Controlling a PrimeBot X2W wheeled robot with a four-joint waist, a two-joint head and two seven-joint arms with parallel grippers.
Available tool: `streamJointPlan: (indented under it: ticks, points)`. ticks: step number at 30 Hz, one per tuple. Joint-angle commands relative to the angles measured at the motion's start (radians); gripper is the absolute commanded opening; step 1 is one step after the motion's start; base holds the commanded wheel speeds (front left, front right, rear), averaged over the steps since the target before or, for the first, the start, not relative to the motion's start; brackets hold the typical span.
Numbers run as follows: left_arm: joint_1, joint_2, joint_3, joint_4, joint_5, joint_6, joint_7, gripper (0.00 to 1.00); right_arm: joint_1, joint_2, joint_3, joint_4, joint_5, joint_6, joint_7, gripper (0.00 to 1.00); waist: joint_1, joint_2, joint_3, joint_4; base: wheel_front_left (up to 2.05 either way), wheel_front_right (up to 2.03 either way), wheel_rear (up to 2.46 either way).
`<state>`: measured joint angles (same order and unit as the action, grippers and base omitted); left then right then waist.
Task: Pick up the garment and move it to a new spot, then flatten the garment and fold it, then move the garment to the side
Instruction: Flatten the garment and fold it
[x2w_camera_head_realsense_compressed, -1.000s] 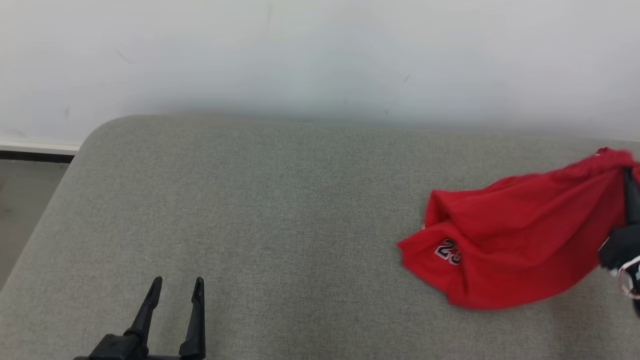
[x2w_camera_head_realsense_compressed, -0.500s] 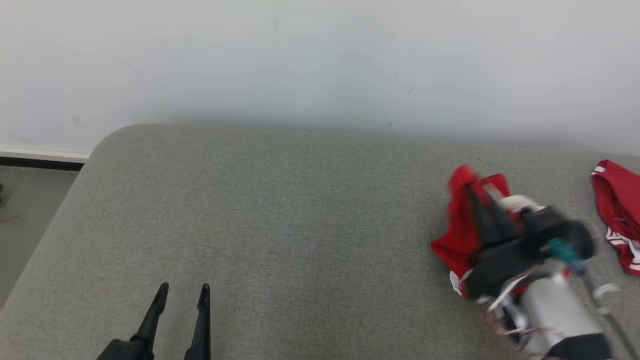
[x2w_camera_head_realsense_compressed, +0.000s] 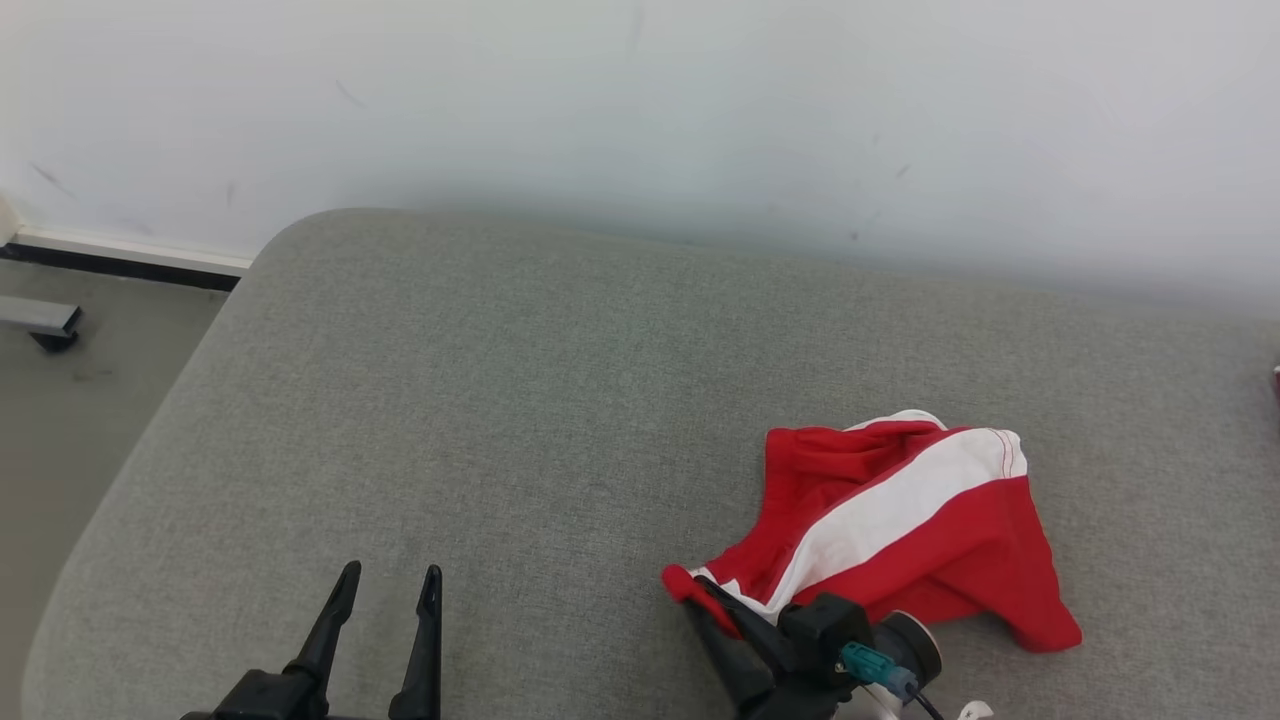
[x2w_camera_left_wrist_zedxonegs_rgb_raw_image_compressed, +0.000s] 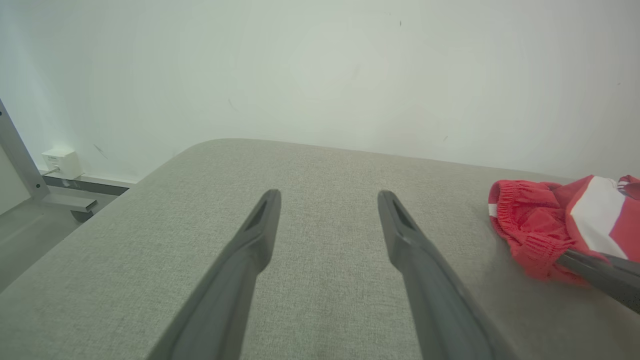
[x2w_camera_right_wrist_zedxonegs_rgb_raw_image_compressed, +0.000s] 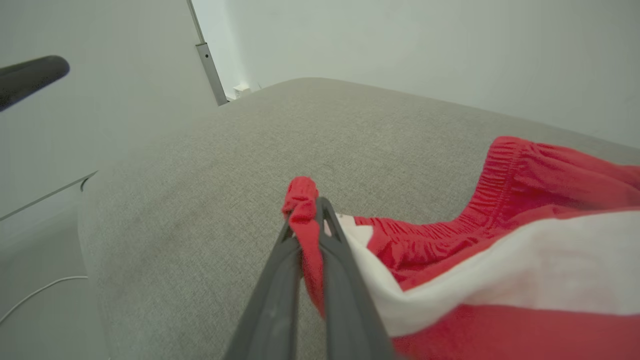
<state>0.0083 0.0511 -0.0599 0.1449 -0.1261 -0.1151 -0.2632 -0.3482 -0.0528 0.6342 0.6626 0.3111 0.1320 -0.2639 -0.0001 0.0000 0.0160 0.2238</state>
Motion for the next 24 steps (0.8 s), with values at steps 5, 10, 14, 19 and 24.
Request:
streamJointPlan:
  ticks: [5,10,14,19,24]
  points:
    - [0.006,-0.001,0.011,0.002,-0.01,0.004,-0.001,1.0,0.005,0.003,0.032,-0.026,0.043,-0.003,0.0,1.0,0.0001,0.0,0.0,-0.006,0.0,0.0,0.0]
    - [0.015,0.0,0.021,0.008,-0.007,0.008,-0.001,1.0,0.023,-0.008,-0.011,-0.089,0.032,-0.003,0.0,1.0,0.0001,0.0,-0.023,-0.044,0.0,0.0,0.0]
    - [0.02,-0.001,0.027,-0.003,-0.004,0.013,-0.001,1.0,0.052,-0.048,-0.105,-0.174,0.003,-0.003,0.0,1.0,0.0001,0.0,-0.034,-0.08,0.0,0.0,0.0]
    - [0.028,0.0,0.039,-0.017,-0.001,0.016,-0.001,1.0,0.122,-0.095,-0.245,-0.279,-0.041,-0.003,0.0,1.0,0.0001,0.0,-0.04,-0.115,0.0,0.0,0.0]
    - [0.035,0.0,0.055,-0.027,0.002,0.015,-0.001,1.0,0.214,-0.12,-0.398,-0.358,-0.071,-0.003,0.0,1.0,0.0001,0.0,-0.037,-0.142,0.0,0.0,0.0]
